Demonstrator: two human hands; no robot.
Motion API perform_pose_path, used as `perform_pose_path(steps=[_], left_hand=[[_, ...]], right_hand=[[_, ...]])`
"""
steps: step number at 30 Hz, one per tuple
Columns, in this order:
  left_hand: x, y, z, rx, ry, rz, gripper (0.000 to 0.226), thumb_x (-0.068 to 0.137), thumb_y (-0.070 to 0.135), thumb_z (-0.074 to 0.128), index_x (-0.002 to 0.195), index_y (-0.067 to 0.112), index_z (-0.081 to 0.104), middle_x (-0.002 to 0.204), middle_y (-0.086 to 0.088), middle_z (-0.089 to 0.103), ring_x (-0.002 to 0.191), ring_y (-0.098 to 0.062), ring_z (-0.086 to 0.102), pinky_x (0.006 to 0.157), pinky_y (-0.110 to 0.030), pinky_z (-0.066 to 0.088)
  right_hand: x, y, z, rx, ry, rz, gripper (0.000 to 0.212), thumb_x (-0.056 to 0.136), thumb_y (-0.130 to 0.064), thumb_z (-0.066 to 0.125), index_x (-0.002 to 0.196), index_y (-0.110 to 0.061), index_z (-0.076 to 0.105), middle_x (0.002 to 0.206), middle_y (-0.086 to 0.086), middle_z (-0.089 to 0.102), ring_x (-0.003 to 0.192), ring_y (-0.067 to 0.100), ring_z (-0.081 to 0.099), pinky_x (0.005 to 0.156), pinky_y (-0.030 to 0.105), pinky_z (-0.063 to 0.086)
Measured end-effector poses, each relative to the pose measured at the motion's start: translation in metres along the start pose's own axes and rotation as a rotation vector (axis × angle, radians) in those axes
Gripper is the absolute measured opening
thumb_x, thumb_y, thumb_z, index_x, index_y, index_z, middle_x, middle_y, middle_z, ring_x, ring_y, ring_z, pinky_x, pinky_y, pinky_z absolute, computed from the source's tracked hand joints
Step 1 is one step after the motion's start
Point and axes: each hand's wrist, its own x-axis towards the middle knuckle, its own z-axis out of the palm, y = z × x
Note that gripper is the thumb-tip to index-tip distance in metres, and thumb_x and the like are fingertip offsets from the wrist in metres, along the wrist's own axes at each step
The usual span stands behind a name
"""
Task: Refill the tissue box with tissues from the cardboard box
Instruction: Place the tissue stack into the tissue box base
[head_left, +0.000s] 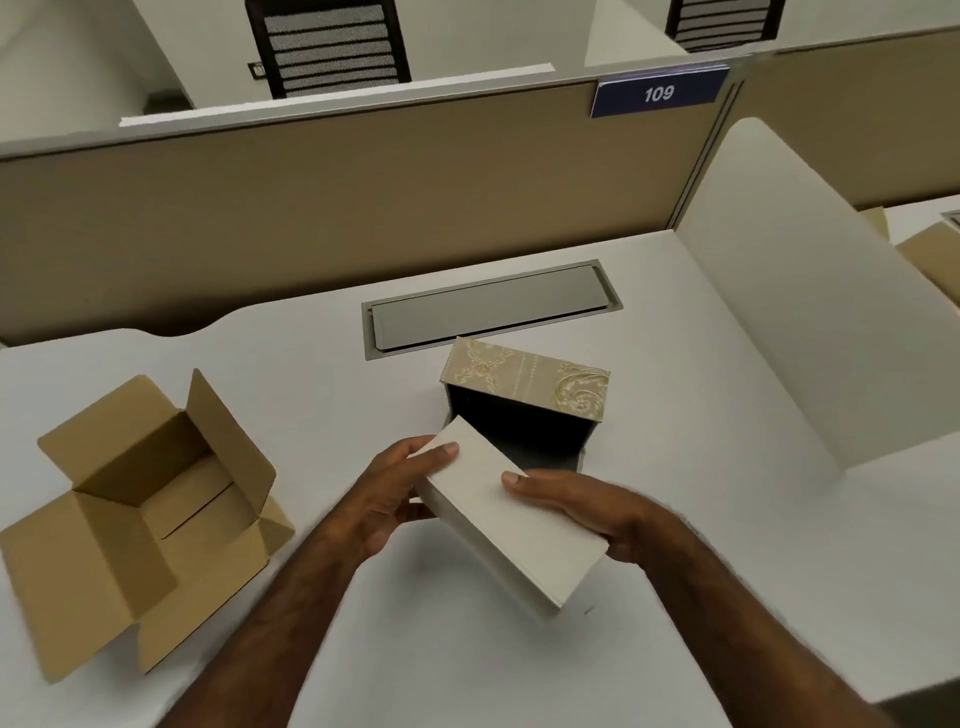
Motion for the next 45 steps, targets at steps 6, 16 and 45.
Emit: perform_pose_path(steps=[6,16,45], left_hand=[[0.035,-0.012,0.009,-0.198,0.026,0.008,0.041,0.078,0.039,0.085,0.112,0.017,0.077,0.108,-0.006,0.077,0.106,-0.027,0.068,0.081,-0.042,0.063],[0.084,-0.028,0.018,-0.380,0.116,-0.019,0.031,0.085,0.025,0.081,0.112,0.011,0.075,0.105,-0.006,0.081,0.109,-0.026,0.069,0.077,-0.037,0.063],[0.075,-0.011,0.017,0.567,0.281,0.205,0.041,0.099,0.041,0.063,0.123,0.010,0.073,0.117,-0.007,0.075,0.109,-0.028,0.068,0.098,-0.044,0.056]], right_hand=[[0.006,0.024,-0.050,0.261,0.170,-0.075,0.060,0.078,-0.062,0.087,0.125,-0.025,0.080,0.128,0.015,0.080,0.123,0.040,0.073,0.106,0.057,0.059],[0.034,0.048,-0.067,0.542,0.273,-0.177,0.037,0.090,-0.032,0.084,0.124,-0.017,0.078,0.128,0.013,0.081,0.100,0.024,0.081,0.082,0.035,0.066],[0.047,0.060,-0.049,0.449,0.653,-0.141,0.015,0.099,-0.026,0.079,0.112,-0.026,0.074,0.115,-0.005,0.077,0.104,0.017,0.075,0.074,0.030,0.067]])
